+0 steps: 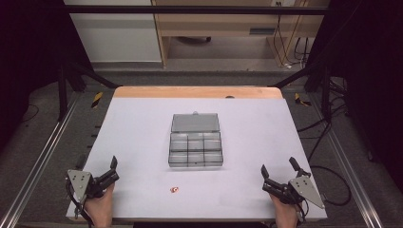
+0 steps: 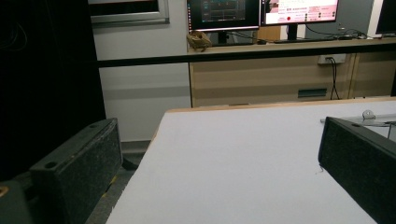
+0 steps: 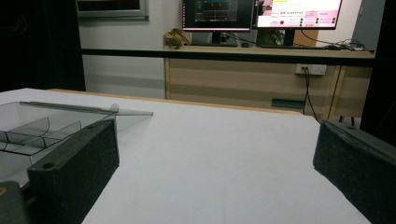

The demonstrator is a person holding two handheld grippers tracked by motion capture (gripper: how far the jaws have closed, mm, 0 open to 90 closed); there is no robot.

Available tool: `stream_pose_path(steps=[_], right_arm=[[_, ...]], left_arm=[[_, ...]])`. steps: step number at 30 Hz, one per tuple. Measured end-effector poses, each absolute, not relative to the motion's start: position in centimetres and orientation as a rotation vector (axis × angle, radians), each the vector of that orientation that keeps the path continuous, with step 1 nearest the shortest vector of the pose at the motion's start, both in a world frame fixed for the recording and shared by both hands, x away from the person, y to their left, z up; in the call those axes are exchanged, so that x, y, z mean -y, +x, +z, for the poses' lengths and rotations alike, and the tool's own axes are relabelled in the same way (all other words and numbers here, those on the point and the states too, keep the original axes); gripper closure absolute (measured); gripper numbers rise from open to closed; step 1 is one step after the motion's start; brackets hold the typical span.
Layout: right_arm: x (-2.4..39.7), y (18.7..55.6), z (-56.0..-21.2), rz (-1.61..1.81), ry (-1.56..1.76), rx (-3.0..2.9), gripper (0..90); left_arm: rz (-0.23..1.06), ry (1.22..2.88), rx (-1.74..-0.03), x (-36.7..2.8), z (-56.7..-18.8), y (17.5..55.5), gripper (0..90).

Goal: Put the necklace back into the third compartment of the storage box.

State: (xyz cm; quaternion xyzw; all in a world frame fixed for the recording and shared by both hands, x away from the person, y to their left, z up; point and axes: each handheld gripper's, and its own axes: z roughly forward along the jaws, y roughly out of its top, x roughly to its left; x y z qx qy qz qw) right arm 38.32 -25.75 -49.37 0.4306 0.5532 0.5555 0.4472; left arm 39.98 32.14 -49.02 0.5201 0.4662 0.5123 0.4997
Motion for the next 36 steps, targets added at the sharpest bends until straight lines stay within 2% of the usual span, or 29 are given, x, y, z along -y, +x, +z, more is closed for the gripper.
stream_pose_path(steps=[33,36], right_arm=[[25.76,38.31,-49.37,1.375,1.066,-1.369,0.8],[25.75,38.31,-49.37,1.375,1.065,-1.369,0.8]], left_arm=[[1.256,1.268,-1.111,-31.92,-49.01,39.91,0.3],[1.193,1.308,-1.093,-31.99,-48.82,39.75,0.3]])
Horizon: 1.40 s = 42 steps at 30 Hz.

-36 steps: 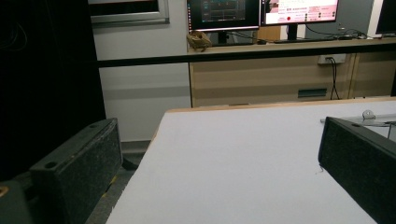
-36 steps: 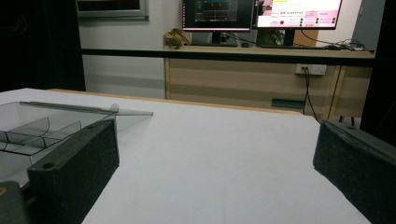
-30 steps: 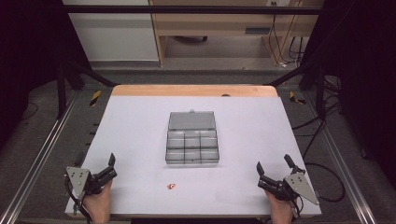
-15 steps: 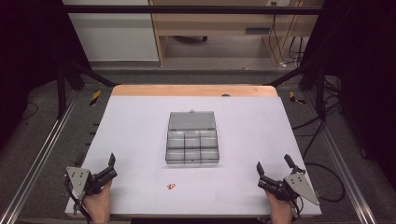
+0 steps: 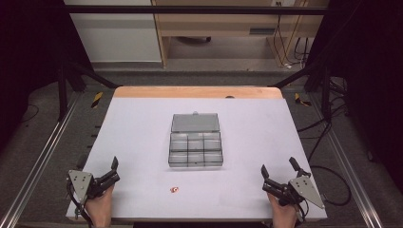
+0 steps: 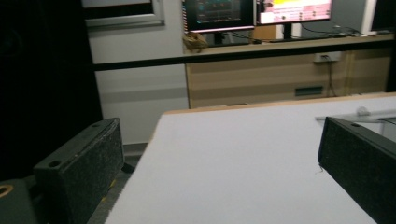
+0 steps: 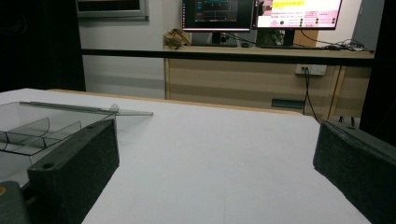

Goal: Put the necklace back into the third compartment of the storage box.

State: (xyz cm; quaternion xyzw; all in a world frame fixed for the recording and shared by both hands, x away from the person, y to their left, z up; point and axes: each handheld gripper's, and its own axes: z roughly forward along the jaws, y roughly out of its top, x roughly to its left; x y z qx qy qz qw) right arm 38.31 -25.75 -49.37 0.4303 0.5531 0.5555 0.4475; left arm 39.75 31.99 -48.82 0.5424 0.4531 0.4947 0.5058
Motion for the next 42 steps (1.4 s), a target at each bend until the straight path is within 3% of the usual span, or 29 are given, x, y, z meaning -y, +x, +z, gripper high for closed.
stream_pose_path(steps=[11,24,42], right_arm=[[25.8,38.3,-49.4,1.376,1.065,-1.369,0.9],[25.7,38.3,-49.4,1.375,1.065,-1.371,1.2],[25.7,38.3,-49.4,1.374,1.066,-1.371,1.2]], left_arm=[[1.020,1.547,-0.805,-29.7,-45.4,39.0,2.9],[0.706,1.896,-0.667,-28.3,-42.6,40.8,6.8],[0.417,2.642,-0.257,-20.9,-39.1,45.3,20.1]])
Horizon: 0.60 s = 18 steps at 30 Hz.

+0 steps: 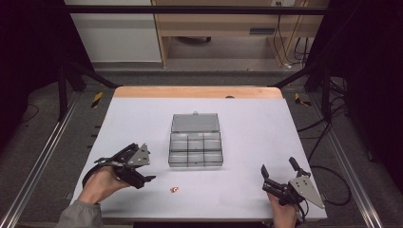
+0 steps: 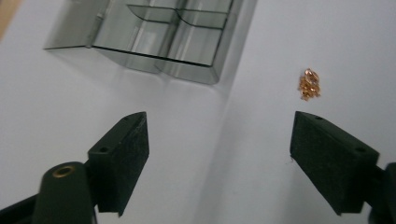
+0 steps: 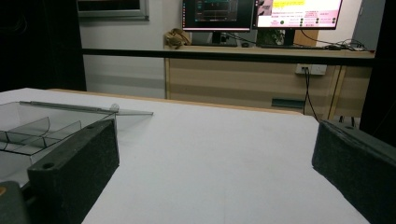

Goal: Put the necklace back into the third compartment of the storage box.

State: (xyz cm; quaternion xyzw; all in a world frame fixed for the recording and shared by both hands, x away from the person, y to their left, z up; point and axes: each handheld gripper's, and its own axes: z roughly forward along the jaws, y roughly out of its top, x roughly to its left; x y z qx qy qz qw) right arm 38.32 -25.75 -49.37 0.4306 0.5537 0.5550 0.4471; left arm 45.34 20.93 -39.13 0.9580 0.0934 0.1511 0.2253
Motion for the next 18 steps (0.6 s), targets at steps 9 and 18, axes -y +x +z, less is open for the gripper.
stream_pose_path(steps=[9,18], right_arm=[[25.7,38.3,-49.4,1.375,1.065,-1.370,1.2],[25.7,38.3,-49.4,1.375,1.066,-1.370,1.2]], left_arm=[[0.186,2.841,-0.148,-17.9,-40.1,46.0,35.8],[0.067,2.965,-0.062,-15.1,-42.1,46.0,44.3]])
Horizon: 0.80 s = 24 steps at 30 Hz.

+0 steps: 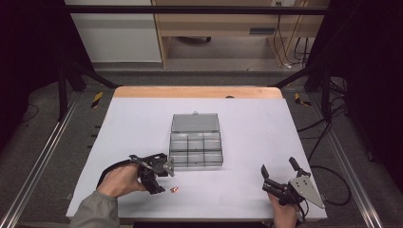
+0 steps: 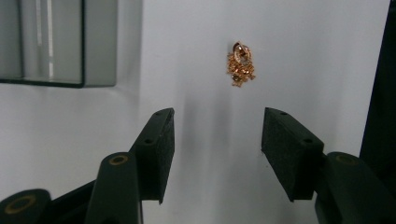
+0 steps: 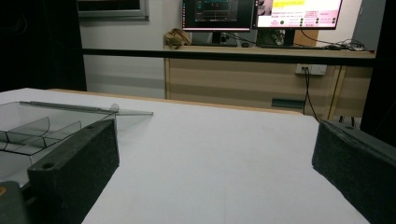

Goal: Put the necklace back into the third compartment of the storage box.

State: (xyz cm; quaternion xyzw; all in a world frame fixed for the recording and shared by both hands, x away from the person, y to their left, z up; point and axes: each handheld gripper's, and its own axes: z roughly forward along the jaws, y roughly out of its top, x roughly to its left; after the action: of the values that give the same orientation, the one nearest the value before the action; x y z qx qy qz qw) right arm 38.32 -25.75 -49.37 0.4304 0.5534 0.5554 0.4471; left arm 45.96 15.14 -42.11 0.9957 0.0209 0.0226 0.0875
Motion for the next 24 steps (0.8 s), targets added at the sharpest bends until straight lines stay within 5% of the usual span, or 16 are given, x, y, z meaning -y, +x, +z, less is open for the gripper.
stream_pose_path(steps=[24], right_arm=[[25.8,38.3,-49.4,1.375,1.066,-1.371,1.2]], left_arm=[[-0.032,3.081,-0.020,-11.4,-44.3,45.6,63.1]])
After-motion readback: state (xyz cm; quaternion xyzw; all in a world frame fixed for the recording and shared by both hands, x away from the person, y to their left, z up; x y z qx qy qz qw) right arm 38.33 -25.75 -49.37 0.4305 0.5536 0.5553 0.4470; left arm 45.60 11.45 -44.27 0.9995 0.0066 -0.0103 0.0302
